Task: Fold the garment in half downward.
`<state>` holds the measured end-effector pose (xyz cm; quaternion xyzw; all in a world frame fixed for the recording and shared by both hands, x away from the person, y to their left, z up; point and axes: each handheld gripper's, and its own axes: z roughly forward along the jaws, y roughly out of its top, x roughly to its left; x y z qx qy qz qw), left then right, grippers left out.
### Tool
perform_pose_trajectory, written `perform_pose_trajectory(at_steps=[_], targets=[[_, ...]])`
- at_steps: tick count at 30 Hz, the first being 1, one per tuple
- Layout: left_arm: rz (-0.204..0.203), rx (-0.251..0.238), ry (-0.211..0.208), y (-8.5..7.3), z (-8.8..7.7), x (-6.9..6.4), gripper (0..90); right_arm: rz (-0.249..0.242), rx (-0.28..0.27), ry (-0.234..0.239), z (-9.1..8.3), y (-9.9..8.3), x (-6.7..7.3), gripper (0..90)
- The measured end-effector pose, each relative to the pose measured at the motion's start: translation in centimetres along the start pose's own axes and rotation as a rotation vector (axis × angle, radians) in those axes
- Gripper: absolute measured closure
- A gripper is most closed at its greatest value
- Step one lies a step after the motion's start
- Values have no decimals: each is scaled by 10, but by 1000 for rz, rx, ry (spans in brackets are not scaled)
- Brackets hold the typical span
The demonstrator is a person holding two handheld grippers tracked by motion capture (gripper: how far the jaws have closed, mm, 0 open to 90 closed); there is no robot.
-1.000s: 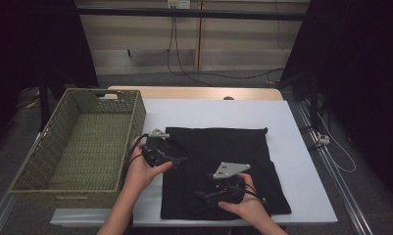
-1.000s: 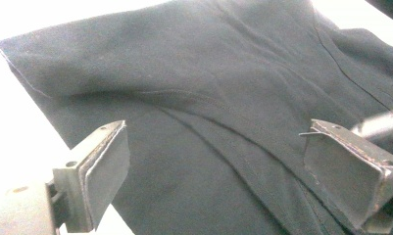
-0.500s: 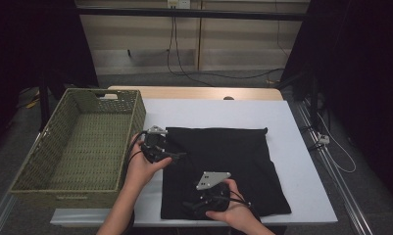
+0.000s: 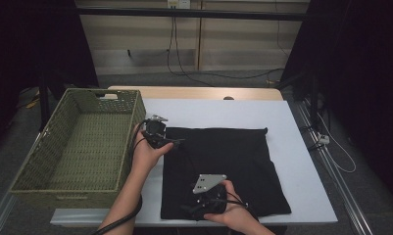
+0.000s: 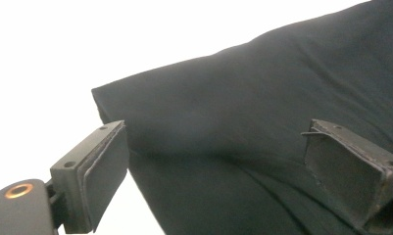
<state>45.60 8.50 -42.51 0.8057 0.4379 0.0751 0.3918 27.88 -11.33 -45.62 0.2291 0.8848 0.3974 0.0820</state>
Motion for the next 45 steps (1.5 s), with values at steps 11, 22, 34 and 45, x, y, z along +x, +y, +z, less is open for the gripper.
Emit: perform_pose_trajectory(at_steps=[11, 22, 34, 45], targets=[[-27, -22, 27, 7, 10, 12, 107, -27, 15, 14, 3, 2, 1, 197], [-46, -33, 29, 11, 10, 14, 112, 4, -39, -9, -5, 8, -6, 181], [-48, -46, 82, 14, 20, 27, 193, 2, -29, -2, -4, 6, -8, 172], [-24, -14, 115, 10, 35, 33, 311, 24, -43, 11, -6, 7, -7, 173]])
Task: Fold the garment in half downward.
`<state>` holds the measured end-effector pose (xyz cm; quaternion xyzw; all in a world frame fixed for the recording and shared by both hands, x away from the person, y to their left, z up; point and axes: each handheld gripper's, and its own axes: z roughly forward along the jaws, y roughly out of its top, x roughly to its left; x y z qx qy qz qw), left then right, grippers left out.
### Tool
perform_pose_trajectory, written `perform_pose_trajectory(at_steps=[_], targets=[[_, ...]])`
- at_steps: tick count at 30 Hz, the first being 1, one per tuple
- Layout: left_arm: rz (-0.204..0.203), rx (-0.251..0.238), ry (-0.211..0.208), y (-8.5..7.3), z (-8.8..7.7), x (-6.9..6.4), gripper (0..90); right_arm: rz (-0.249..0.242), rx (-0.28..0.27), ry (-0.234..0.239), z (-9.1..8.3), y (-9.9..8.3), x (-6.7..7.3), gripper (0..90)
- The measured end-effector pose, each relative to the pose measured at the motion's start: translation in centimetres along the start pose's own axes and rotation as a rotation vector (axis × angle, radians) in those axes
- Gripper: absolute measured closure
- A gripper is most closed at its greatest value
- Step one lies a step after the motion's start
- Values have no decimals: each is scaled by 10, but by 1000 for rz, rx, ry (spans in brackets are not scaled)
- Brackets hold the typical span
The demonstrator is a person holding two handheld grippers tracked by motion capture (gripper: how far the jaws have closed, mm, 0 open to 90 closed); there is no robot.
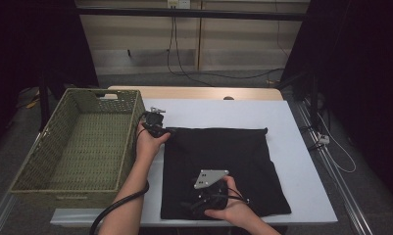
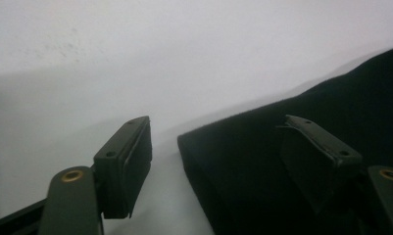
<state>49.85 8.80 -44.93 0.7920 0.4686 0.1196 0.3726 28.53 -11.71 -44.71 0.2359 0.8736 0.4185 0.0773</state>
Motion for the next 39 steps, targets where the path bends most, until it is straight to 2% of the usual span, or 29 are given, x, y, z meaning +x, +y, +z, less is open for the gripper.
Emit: perform_pose_trajectory(at_steps=[2, 3, 4, 7, 8, 11, 12, 13, 14, 16, 18, 21, 24, 26, 28, 30, 37, 39], targets=[[-8, 8, -4, -2, 2, 0, 324, 1, 1, -4, 0, 0, 0, 173], [-11, 1, -8, -5, 6, 0, 350, -14, 8, -18, -1, -1, -2, 173], [-9, 0, 7, -6, 6, -2, 366, -13, 10, -19, -1, -1, -2, 173], [-5, 17, 8, -5, 4, -5, 515, -24, 8, -23, -1, -1, -3, 173], [7, 42, 3, -4, 2, -7, 576, -19, 6, -23, -1, 0, -2, 173], [5, 49, 5, -4, 1, -8, 643, -17, 6, -26, -1, 0, -2, 172], [-4, 56, 3, -4, 1, -8, 710, -23, 6, -23, -1, 0, -2, 173], [-35, 59, -10, -4, 1, -9, 770, -18, 3, -14, -1, 0, -1, 173], [-51, 63, -3, -4, 1, -11, 847, -27, 1, -11, -1, 1, 0, 172], [-48, 70, 6, -2, 1, -12, 852, -12, 1, -8, -1, 1, 1, 170], [-54, 79, 19, 1, 0, -14, 860, -25, -3, -3, -1, 3, 2, 167], [-70, 50, 44, 6, -3, -12, 862, -35, -5, 2, 0, 4, 3, 161], [-74, 53, 46, 13, -6, -10, 863, -28, 0, 15, 3, 4, 3, 154], [-67, 48, 55, 18, -7, -8, 864, -20, -5, 26, 4, 5, 4, 150], [-59, 40, 74, 22, -8, -8, 864, -34, 2, 39, 5, 6, 5, 149], [-49, 35, 77, 29, -7, -7, 864, -40, 7, 32, 6, 8, 6, 148], [-44, 34, 85, 32, -6, -5, 864, -48, 27, 38, 11, 8, 11, 147], [-55, 20, 81, 32, -6, -6, 863, -58, 33, 45, 12, 8, 13, 149]])
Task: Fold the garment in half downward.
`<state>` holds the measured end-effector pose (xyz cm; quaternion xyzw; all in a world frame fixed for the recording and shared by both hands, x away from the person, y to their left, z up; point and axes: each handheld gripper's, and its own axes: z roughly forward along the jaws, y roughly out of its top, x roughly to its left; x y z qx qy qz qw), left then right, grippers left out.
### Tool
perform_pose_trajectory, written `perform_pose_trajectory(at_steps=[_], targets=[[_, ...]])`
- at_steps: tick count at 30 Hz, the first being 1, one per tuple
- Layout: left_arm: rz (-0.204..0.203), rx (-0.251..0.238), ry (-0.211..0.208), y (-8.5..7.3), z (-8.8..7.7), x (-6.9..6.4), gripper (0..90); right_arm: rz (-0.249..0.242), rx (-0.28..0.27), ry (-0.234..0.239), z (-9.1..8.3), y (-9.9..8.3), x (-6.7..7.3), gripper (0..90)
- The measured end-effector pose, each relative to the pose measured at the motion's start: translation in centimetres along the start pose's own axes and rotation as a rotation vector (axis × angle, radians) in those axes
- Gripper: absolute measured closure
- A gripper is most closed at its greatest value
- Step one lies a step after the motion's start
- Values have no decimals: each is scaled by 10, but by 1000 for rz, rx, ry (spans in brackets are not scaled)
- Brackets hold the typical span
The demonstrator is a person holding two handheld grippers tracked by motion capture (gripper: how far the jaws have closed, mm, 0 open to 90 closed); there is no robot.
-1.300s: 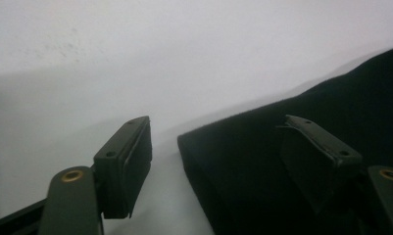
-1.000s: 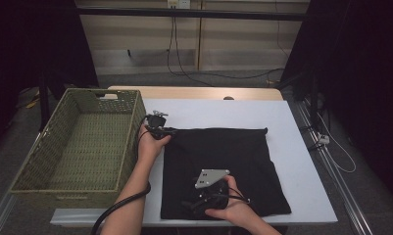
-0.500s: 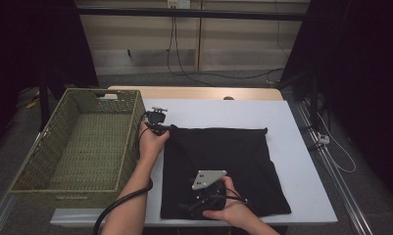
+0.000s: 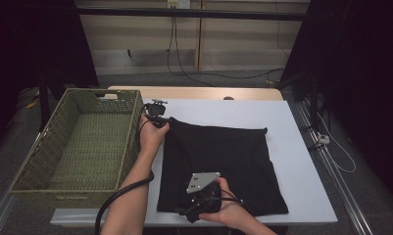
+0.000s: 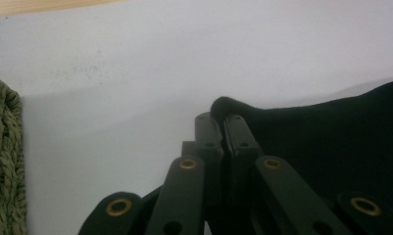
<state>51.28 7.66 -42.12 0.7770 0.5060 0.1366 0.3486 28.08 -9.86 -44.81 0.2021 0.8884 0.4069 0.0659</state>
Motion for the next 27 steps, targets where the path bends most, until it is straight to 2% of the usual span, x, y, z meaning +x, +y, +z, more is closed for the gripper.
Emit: perform_pose_trajectory(at_steps=[2, 3, 4, 5, 6, 8, 9, 10, 11, 12, 13, 14, 15, 16, 17, 18, 19, 20, 22, 23, 26, 27], targets=[[5, 1, -6, 2, -3, 0, 863, -19, 25, -6, 5, -2, 2, 166], [1, -6, -4, 2, -3, -1, 863, -30, 31, -26, 6, -3, 2, 196], [14, 5, -10, 4, -5, -1, 863, -56, 29, -40, 10, -3, 3, 216], [14, 5, -10, 4, -5, -1, 863, -38, 40, -57, 9, -2, 5, 228], [11, 1, -6, 6, -6, -2, 863, -36, 43, -39, 10, -2, 6, 241], [8, 2, -9, 7, -6, -3, 863, -27, 39, -48, 11, -2, 7, 271], [8, 3, -12, 8, -7, -3, 863, -28, 37, -37, 9, 0, 8, 484], [9, 0, -6, 10, -7, -3, 863, -28, 37, -37, 9, 0, 8, 484], [14, 4, -10, 11, -8, -4, 864, -32, 31, -36, 7, 1, 9, 711], [13, 2, -12, 14, -7, -5, 864, -46, 27, -62, 7, 1, 9, 771], [17, 2, -14, 17, -7, -5, 864, -48, 31, -60, 8, 2, 7, 812], [20, 11, -13, 20, -7, -6, 864, -35, 33, -68, 8, 4, 7, 826], [19, 16, -16, 23, -7, -6, 864, -18, 35, -45, 9, 6, 4, 839], [21, 11, -17, 25, -7, -6, 864, -18, 35, -45, 9, 6, 4, 839], [25, 9, -14, 30, -6, -6, 864, -3, 19, -49, 7, 8, 2, 846], [25, 9, -14, 30, -6, -6, 864, 23, 2, -26, 6, 9, 0, 847], [31, 14, -21, 34, -7, -6, 864, 35, -17, -52, 4, 9, -2, 848], [37, 15, -20, 40, -7, -5, 864, 57, -38, -41, 1, 10, -2, 848], [46, 18, -17, 47, -8, -5, 864, 79, -74, -29, -4, 13, -6, 849], [46, 18, -17, 47, -8, -5, 864, 79, -74, -29, -4, 13, -6, 849], [55, 26, -22, 56, -8, -4, 864, 95, -122, -60, -11, 15, -11, 851], [51, 28, -23, 59, -8, -5, 865, 118, -135, -41, -14, 16, -11, 851]])
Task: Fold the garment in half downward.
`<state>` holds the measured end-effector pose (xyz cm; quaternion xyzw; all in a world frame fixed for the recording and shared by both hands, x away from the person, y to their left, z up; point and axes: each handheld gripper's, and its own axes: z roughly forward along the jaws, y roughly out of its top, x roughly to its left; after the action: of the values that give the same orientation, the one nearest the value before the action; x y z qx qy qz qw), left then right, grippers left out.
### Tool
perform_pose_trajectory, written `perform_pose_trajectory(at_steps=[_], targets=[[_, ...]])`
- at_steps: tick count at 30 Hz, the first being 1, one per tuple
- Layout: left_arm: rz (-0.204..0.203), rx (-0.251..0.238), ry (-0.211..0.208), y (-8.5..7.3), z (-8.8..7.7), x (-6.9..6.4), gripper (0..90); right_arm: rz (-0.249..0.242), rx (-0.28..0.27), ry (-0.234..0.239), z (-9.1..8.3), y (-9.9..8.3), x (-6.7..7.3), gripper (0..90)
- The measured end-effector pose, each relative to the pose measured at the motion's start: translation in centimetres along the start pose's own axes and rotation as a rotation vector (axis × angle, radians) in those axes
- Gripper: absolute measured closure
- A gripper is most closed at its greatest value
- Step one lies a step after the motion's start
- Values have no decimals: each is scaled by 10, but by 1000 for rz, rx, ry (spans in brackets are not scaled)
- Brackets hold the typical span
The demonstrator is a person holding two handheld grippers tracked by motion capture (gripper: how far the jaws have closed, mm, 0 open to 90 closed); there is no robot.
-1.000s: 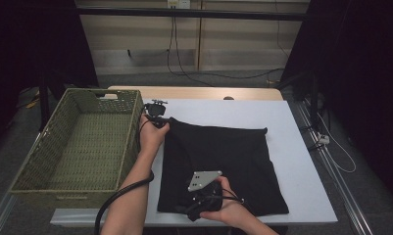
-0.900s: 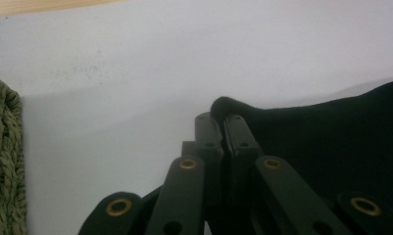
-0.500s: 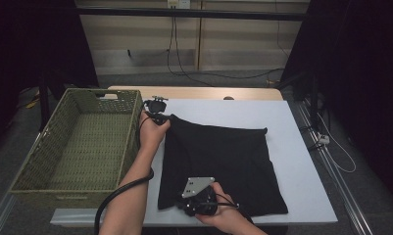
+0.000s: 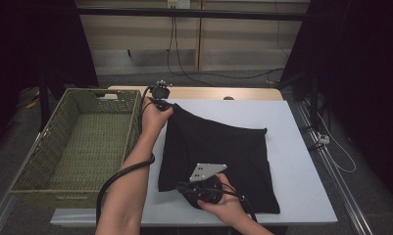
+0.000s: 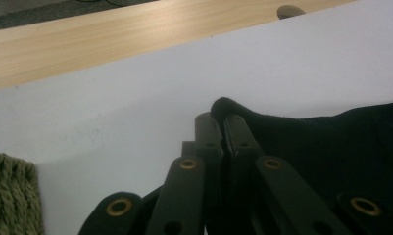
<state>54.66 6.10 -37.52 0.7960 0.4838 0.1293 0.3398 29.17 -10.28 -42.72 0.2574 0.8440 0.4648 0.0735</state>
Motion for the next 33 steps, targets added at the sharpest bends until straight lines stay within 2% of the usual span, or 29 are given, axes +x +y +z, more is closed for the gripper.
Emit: perform_pose_trajectory(at_steps=[1, 8, 10, 16, 19, 25, 33], targets=[[7, -1, 3, 3, 0, 0, 865, 30, -25, 6, -3, 3, -1, 852], [32, 17, -3, 19, -3, 0, 864, 55, -79, 13, -5, 10, -2, 853], [30, 20, -6, 21, -4, 3, 864, 92, -112, 25, -8, 14, -2, 853], [27, 23, 10, 24, -8, 11, 864, 88, -139, 19, -12, 24, -4, 853], [19, 30, 7, 26, -9, 15, 864, 87, -133, 19, -12, 26, -3, 853], [29, 28, 1, 30, -11, 20, 865, 79, -126, 10, -7, 31, -4, 853], [27, 35, -3, 33, -9, 27, 865, 95, -131, 17, 0, 37, -2, 853]])
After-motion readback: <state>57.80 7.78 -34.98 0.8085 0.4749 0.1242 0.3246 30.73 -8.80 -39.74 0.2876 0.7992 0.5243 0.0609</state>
